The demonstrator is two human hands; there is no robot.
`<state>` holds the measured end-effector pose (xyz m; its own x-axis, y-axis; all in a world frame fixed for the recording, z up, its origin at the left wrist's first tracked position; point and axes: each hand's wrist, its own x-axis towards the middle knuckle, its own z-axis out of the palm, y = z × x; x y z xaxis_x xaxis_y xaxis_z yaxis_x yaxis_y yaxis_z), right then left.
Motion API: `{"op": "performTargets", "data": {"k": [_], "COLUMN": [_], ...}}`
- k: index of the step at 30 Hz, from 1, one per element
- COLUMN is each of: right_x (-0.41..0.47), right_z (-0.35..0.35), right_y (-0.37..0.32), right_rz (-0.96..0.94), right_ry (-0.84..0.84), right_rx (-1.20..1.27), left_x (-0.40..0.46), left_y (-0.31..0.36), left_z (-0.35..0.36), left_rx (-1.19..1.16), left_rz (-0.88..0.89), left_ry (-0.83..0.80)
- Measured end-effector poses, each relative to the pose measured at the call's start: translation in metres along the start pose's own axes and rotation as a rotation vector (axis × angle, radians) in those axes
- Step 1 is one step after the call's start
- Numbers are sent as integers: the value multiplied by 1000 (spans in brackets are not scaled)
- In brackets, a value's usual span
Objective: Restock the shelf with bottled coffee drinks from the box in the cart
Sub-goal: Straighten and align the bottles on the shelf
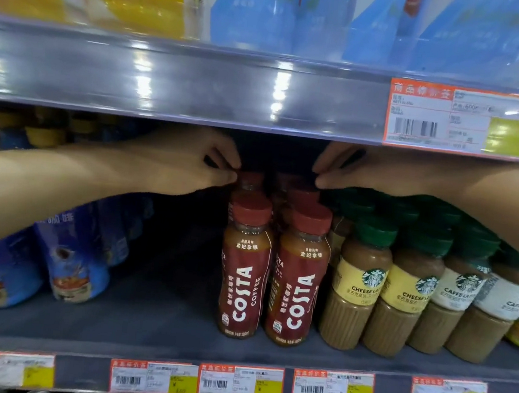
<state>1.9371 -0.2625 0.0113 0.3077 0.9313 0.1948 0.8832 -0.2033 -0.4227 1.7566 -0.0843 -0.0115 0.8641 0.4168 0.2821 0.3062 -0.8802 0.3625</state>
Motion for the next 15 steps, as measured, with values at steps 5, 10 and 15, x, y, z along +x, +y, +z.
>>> {"op": "performTargets", "data": {"k": [5,10,15], "right_x": [15,20,20], "right_z": [9,12,13], "right_y": [-1,3,4], "right_rz": [-9,-51,-77], "right_ry": [-74,-56,-44], "right_rx": [-33,-74,-43], "left_x": [28,40,42], "left_y": [6,3,0], "left_z": [15,19,21], "left_rx": [71,51,-106], "left_rz": [30,55,63], "left_ry": [-45,2,-6]}}
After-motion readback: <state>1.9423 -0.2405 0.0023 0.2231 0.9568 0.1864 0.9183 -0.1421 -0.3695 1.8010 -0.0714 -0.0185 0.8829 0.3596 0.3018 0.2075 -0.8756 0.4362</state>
